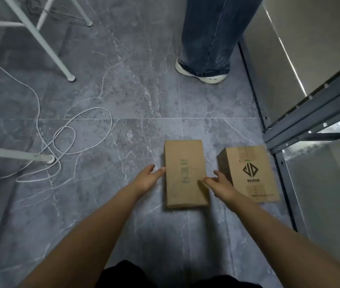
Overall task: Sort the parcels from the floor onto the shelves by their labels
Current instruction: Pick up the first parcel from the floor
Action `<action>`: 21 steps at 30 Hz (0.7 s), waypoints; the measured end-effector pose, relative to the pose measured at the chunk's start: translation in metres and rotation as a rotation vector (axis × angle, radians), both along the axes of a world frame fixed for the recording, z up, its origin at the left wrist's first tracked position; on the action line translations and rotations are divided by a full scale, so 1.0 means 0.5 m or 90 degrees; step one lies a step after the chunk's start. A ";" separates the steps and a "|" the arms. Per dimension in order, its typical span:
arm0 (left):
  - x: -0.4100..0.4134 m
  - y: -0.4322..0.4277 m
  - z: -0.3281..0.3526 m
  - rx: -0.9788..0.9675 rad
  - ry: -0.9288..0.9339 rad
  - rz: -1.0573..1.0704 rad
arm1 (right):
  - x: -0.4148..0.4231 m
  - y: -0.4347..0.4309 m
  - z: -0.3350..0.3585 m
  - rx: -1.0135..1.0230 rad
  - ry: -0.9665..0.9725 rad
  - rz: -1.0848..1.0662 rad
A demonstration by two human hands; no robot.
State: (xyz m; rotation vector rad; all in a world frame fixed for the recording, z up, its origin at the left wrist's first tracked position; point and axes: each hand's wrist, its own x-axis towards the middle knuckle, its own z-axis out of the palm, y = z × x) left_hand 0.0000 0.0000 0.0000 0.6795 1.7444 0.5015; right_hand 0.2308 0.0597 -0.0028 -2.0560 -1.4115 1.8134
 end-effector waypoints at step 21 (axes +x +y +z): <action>0.048 0.027 0.280 0.042 -0.125 0.030 | -0.079 -0.020 0.273 0.008 0.066 0.071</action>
